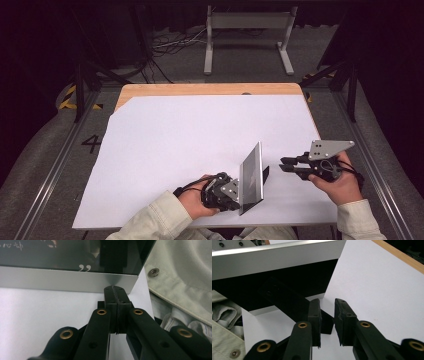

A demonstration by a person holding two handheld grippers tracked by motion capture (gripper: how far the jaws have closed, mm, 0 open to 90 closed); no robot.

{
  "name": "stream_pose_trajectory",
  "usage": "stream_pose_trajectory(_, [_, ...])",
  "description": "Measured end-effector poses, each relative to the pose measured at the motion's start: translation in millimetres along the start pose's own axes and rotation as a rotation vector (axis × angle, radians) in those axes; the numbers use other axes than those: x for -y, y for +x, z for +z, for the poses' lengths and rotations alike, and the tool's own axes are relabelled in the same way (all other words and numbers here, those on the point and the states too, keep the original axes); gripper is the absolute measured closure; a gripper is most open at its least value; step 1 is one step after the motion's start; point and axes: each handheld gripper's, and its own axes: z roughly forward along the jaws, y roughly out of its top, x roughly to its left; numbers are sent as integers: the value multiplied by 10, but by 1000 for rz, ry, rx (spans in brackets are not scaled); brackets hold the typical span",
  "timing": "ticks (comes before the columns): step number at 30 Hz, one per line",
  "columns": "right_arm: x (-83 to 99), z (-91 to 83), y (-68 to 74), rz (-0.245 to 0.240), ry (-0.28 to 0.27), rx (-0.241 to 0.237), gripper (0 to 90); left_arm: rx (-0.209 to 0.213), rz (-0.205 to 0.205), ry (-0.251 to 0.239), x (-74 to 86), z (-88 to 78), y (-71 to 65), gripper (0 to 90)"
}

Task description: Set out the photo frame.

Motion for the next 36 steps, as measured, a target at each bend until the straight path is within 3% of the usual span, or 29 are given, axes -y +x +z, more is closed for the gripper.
stream_pose_trajectory(17, [51, -156, 41, 26, -10, 23, 749, 20, 35, -28, -221, 191, 9, 900])
stream_pose_trajectory(28, [64, -186, 26, 63, -3, 30, 731, 2, 21, -63, -336, 304, -3, 900])
stream_pose_trajectory(36, [58, -200, 6, 105, -14, 27, 730, 24, -10, -91, -264, 196, 47, 900])
